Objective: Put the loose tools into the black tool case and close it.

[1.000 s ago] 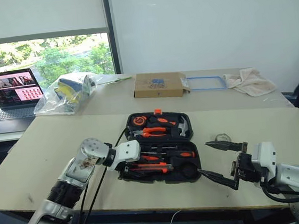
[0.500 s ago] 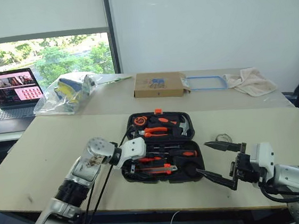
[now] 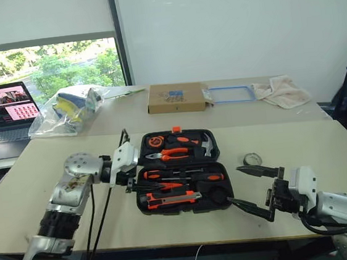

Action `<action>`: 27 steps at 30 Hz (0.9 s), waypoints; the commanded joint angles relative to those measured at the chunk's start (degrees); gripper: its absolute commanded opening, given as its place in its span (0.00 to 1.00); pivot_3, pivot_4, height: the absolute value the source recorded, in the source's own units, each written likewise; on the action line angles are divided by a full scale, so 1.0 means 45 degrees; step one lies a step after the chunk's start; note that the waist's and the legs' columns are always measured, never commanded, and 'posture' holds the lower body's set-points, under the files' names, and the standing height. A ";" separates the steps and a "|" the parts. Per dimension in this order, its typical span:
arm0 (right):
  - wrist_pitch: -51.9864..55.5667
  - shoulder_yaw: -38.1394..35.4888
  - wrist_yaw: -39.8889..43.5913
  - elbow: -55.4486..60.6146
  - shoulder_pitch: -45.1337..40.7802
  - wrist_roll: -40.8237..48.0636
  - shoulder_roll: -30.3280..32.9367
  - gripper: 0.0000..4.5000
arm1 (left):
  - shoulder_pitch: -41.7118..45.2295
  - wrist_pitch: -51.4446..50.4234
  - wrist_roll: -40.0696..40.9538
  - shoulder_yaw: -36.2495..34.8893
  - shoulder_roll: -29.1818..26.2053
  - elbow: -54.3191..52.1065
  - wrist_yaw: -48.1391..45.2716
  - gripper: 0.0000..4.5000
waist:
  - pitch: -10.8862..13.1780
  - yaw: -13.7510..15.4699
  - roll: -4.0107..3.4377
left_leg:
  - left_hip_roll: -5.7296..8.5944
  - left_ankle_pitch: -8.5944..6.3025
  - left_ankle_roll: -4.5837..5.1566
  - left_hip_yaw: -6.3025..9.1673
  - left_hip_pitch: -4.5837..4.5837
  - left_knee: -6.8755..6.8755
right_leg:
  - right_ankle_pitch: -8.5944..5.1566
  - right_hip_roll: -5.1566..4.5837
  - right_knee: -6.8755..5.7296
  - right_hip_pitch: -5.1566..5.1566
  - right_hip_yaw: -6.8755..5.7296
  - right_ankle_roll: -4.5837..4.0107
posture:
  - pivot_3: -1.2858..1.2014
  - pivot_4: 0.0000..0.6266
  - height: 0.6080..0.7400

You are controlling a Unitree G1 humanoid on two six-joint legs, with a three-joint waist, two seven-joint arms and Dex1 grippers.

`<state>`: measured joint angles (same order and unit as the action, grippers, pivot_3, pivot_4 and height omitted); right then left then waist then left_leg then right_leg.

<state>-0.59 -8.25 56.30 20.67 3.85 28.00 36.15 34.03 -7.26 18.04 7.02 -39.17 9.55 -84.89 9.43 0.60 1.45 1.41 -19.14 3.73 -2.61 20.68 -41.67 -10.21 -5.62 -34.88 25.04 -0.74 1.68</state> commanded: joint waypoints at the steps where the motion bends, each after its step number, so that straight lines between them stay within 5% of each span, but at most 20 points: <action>1: -0.0182 -0.0122 0.0051 0.0182 0.0018 0.0100 -0.0014 1.00 | -0.0325 0.0773 -0.0244 -0.0030 -0.0253 -0.0001 -0.0094 0.27 | 0.0000 0.0039 0.0000 | 0.0001 0.0000 0.0000 0.0000 0.0002 0.0000 | 0.0000 -0.0002 0.0000 0.0001 -0.0002 0.0000 | 0.52 0.24 1.00; 5: -0.0172 -0.0127 0.0082 0.0145 0.0018 0.0132 0.0034 1.00 | -0.0440 0.1293 -0.0895 0.0166 -0.0034 0.0383 0.0639 0.02 | 0.0000 0.0039 0.0000 | 0.0003 0.0001 -0.0003 0.0000 0.0015 -0.0001 | 0.0000 -0.0006 0.0005 0.0006 -0.0005 0.0000 | 0.52 0.24 1.00; 27: -0.0252 -0.0059 0.0005 0.0166 0.0080 0.0040 -0.0109 1.00 | -0.1121 0.1111 -0.2961 0.1861 0.0493 0.0380 0.1926 0.02 | -0.0007 0.0039 -0.0010 | 0.0003 -0.0001 0.0002 -0.0001 -0.0002 -0.0001 | 0.0001 -0.0005 -0.0001 -0.0010 -0.0002 0.0001 | 0.52 0.24 1.00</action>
<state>-0.59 -7.75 56.57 20.55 4.14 27.90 35.96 30.41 1.01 8.21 12.49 -36.34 11.34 -77.24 9.40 0.78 1.40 1.43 -19.16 3.77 -2.61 20.57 -41.67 -10.21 -5.66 -34.88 24.90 -0.75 1.69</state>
